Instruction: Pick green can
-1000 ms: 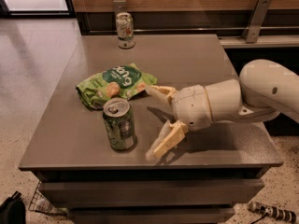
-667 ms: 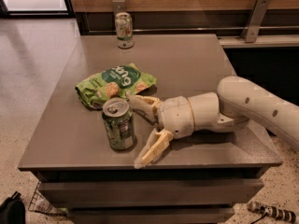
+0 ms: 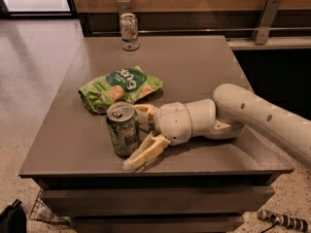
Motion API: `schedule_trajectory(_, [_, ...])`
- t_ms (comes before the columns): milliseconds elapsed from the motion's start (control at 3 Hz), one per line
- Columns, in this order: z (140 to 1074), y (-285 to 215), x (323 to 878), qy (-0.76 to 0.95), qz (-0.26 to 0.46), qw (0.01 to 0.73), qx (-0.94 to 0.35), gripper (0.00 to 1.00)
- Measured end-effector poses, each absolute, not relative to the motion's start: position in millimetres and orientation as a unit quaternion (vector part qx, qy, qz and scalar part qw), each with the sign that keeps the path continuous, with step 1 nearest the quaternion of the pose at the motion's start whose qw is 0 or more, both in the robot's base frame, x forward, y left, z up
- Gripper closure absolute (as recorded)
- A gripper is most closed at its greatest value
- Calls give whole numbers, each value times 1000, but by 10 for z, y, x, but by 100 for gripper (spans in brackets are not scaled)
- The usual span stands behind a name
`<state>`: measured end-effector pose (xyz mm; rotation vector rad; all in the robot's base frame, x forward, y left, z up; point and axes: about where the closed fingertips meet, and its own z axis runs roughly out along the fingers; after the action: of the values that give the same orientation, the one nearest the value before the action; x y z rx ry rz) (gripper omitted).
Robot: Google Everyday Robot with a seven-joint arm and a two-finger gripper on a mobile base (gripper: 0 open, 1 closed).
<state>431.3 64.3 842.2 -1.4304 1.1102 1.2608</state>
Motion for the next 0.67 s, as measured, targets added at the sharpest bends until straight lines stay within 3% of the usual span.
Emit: schedule_trajectory(667, [8449,689,4288,443,513,450,-581,64])
